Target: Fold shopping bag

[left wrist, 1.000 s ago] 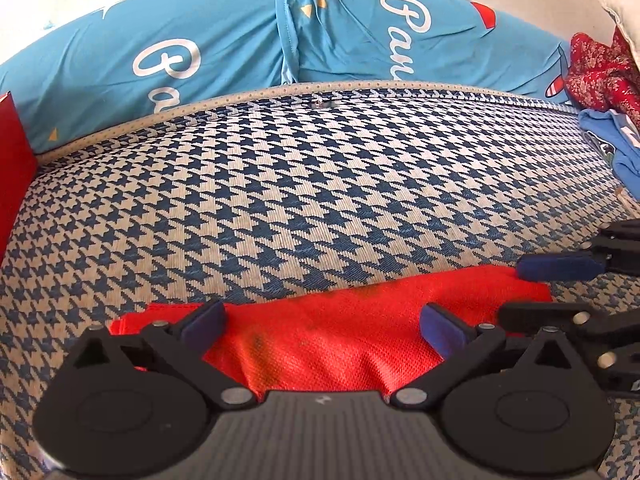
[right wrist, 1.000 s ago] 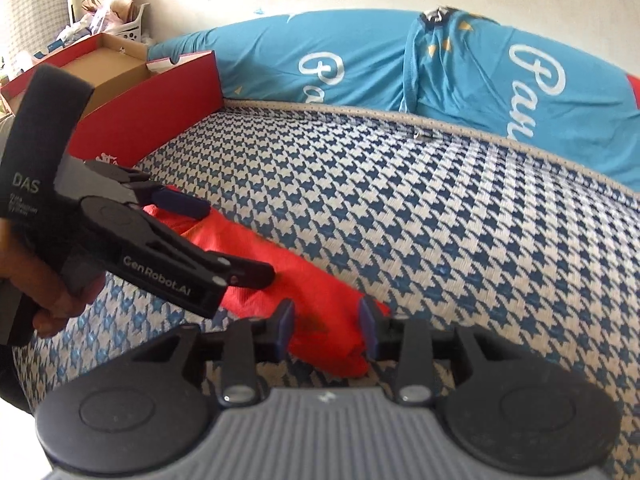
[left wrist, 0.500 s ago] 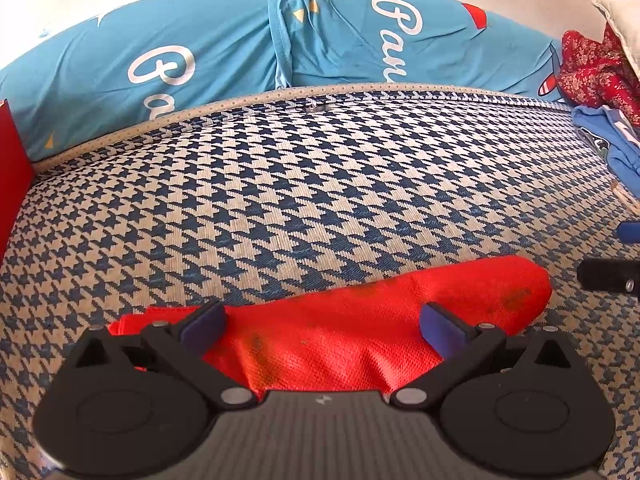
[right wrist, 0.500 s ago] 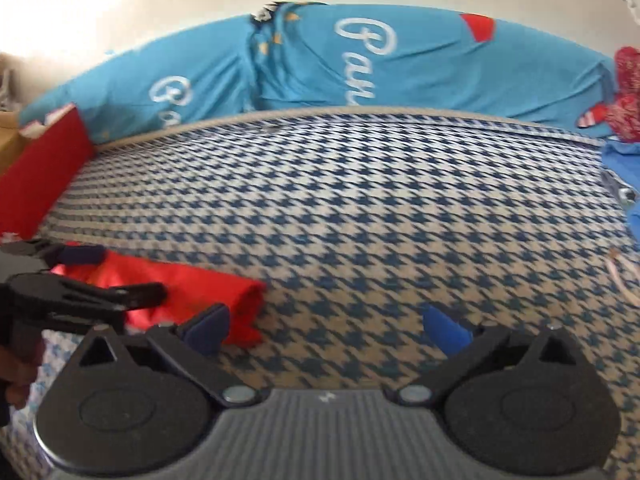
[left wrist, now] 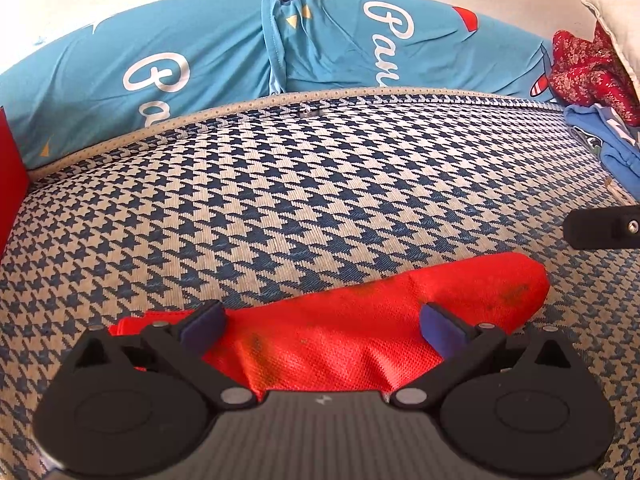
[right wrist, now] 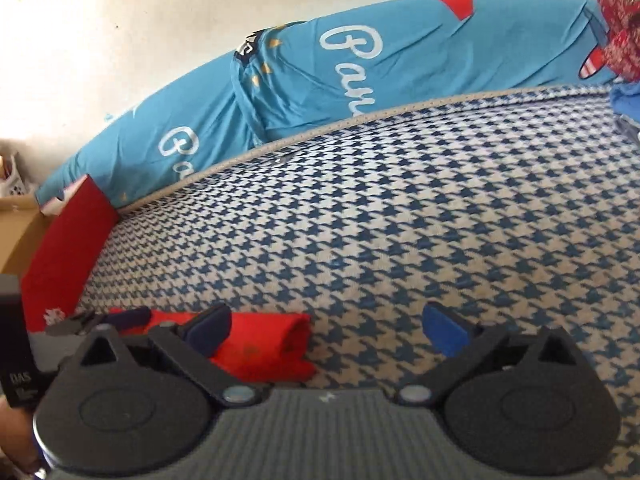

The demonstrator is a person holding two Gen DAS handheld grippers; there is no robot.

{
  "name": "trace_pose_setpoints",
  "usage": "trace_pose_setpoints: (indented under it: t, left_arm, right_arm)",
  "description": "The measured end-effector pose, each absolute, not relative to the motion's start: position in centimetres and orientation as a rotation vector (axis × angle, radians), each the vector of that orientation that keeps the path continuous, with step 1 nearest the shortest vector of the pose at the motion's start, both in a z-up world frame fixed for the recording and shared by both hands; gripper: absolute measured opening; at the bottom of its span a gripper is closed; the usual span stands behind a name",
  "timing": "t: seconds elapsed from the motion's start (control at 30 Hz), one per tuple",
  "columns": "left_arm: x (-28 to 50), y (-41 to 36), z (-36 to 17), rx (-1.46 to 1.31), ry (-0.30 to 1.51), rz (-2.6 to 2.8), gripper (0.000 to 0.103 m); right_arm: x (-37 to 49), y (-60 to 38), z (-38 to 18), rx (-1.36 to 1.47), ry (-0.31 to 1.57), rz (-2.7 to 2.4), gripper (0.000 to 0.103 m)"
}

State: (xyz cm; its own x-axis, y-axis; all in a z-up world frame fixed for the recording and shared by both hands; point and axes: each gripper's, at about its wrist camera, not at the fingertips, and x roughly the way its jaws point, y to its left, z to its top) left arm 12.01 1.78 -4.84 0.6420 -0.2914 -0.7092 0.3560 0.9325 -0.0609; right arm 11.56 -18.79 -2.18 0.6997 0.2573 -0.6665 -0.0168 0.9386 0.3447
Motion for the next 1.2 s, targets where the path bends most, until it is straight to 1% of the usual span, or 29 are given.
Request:
trace_pose_setpoints:
  t: [0.23,0.37,0.47,0.6,0.77,0.87,0.97,1.2]
  left_arm:
    - [11.5,2.0,-4.7,0.099,0.773,-0.388,0.103]
    - [11.2,2.0,-4.7,0.102,0.76,-0.389,0.103]
    - [11.0,1.8,-4.7,0.105,0.752,-0.384,0.103]
    - [10.9,1.8,-4.6,0.103,0.748,-0.382,0.103]
    - [10.7,1.8,-4.6,0.103,0.739,-0.376,0.103]
    - [10.5,1.8,-4.7,0.103,0.729,-0.376,0.103]
    - [10.6,1.8,-4.6,0.1,0.733,-0.374,0.103]
    - [10.7,1.9,-4.3,0.093,0.735,-0.374,0.103]
  right_arm:
    - [12.2,-17.3,-2.7,0.226,0.783,0.094,0.103]
    - [12.6,-17.4,-3.1,0.238,0.804,0.058,0.103]
    - [13.0,-17.6,-3.4,0.247,0.865,0.077,0.103]
    - [13.0,-17.1,-3.3,0.175,0.861,0.044,0.103]
    - [12.9,-17.2,-3.0,0.158,0.848,0.024,0.103]
    - [12.6,-17.5,-2.6,0.122,0.822,0.004,0.103]
    - [11.3,-19.3,-2.0,0.085,0.734,-0.043,0.103]
    - [9.4,-25.5,-1.8,0.15,0.664,-0.128,0.103]
